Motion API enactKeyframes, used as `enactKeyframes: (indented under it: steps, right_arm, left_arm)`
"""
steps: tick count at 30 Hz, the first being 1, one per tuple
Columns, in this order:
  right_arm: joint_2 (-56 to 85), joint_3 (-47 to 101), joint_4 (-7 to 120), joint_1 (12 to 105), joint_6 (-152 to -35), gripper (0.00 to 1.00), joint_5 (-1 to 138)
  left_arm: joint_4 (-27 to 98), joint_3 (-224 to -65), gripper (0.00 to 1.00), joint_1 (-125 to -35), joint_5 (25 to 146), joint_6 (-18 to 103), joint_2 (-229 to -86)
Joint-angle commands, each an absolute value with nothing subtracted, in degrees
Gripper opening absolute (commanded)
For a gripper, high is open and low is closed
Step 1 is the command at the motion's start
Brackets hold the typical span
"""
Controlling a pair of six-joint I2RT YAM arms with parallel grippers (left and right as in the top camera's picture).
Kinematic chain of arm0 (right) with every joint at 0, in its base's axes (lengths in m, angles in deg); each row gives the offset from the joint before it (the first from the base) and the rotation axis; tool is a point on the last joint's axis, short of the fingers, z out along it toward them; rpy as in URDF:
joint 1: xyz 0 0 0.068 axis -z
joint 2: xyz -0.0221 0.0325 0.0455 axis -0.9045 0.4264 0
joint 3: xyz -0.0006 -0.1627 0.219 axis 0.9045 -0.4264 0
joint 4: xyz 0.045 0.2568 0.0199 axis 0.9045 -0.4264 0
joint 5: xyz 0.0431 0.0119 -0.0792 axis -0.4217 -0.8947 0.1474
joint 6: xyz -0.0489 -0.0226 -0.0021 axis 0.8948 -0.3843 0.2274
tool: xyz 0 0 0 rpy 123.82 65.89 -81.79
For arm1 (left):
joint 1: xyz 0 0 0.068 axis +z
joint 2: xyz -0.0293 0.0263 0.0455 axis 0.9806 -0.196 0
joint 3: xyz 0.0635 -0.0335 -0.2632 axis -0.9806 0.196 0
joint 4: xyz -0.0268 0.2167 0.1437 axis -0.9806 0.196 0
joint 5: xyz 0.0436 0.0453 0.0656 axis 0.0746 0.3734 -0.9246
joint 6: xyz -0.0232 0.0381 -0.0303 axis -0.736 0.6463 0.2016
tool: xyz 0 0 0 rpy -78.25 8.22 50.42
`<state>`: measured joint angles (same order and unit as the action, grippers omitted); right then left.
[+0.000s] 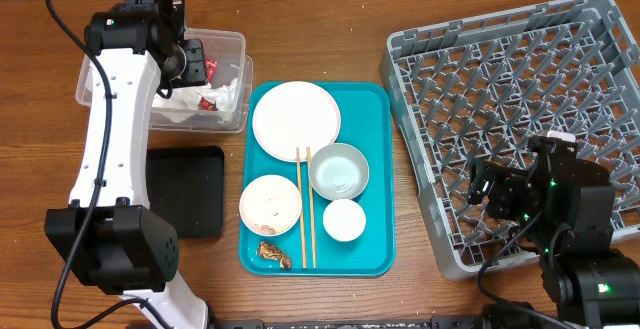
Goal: Sort waste into correct bins and load items into the dishwasher
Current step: 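Carry the tissue left and release it into the clear bin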
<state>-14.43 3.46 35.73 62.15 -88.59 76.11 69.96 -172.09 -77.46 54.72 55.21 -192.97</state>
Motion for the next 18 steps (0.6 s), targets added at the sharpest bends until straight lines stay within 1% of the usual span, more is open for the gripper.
enactKeyframes:
  steps: [1, 10, 14, 18]
  right_arm:
    - [-14.98, 4.68, 35.95, 62.17, -88.59, 1.00, 76.67]
    - [-14.98, 4.68, 35.95, 62.17, -88.59, 1.00, 76.67]
    - [-14.98, 4.68, 35.95, 62.17, -88.59, 1.00, 76.67]
    - [-14.98, 4.68, 35.82, 62.17, -88.59, 1.00, 76.67]
  left_arm:
    - [71.38, -172.01, 0.53, -77.31, 54.63, 55.45, -193.69]
    - [73.61, -172.01, 0.56, -78.16, 58.85, 55.47, -193.67]
    - [73.89, -172.01, 0.57, -79.69, 62.85, 55.47, -193.67]
    - [76.69, -172.01, 0.56, -82.29, 62.94, 55.47, -193.67]
